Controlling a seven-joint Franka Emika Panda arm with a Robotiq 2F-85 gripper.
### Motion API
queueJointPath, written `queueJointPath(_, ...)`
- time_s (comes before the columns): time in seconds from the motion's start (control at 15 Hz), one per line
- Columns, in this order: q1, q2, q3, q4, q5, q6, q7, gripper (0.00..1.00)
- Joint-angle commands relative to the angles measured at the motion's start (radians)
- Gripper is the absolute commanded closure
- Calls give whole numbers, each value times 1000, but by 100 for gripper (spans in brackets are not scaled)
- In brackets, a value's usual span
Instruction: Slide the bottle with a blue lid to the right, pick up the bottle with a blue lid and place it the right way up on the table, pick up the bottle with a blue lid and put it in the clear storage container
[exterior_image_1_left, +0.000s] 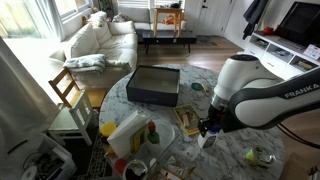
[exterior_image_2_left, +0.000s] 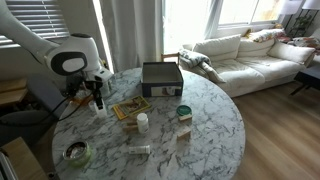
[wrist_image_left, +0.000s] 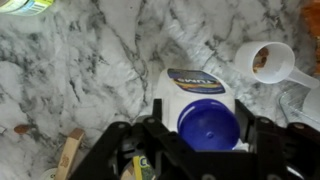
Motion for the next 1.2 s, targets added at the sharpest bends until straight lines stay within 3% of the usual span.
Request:
queueJointPath(0.0, 24, -73, -1, 36, -16, -98, -2, 58)
queueJointPath(0.33, 48, -125, 29, 157, -59, -238, -12, 58)
queueJointPath(0.4, 41, -101, 22, 129, -24, -191, -9, 33)
queueJointPath(0.73, 46, -119, 32, 163, -43, -222, -9, 33)
queueJointPath(0.8, 46, -119, 32, 163, -44, -222, -9, 58)
queueJointPath(1.13, 59, -147, 38, 271, -21, -303, -121, 58)
